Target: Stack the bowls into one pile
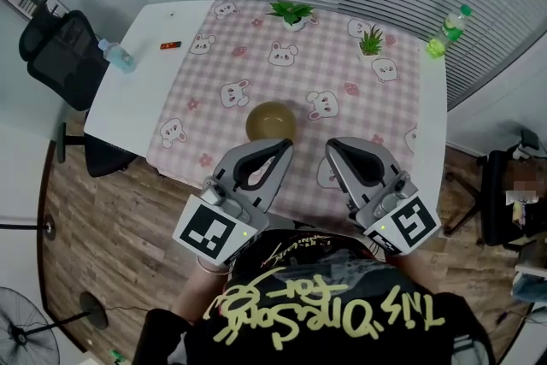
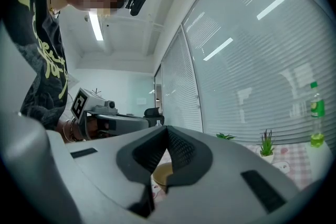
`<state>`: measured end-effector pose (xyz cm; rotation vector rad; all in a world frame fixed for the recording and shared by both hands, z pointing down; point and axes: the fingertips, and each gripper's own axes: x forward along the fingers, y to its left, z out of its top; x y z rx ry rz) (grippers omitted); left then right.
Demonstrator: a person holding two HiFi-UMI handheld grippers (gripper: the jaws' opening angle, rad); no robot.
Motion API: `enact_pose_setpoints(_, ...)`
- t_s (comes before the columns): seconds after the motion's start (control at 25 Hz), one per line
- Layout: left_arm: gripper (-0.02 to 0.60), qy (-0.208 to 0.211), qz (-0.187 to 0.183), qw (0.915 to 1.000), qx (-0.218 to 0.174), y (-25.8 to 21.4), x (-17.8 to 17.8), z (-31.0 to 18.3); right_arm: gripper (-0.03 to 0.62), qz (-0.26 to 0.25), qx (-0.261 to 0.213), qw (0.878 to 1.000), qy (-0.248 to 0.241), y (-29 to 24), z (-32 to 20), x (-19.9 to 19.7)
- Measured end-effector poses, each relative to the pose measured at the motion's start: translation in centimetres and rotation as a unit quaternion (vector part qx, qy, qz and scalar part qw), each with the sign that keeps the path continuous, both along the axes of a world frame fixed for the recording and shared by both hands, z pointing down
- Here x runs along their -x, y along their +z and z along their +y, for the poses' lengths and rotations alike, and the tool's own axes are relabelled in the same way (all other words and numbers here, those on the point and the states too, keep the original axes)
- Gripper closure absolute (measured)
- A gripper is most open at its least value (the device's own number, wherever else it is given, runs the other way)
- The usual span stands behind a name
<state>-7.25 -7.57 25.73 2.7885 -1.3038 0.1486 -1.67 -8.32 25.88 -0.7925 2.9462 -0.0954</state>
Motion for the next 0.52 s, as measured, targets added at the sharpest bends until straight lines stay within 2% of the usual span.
enact_pose_setpoints(0.2, 0.586, -0.014, 0.005, 0.9999, -0.001, -0.38, 0.64, -0.71, 0.591, -0.003, 0.003, 1.000, 0.005, 0.02, -0.22, -0.23)
enact_pose_setpoints(0.52, 0.586, -0.008, 0.006, 0.9999, 0.005, -0.31, 0.32, -0.35, 0.591, -0.001, 0.000, 1.000, 0.000, -0.12, -0.30, -0.26)
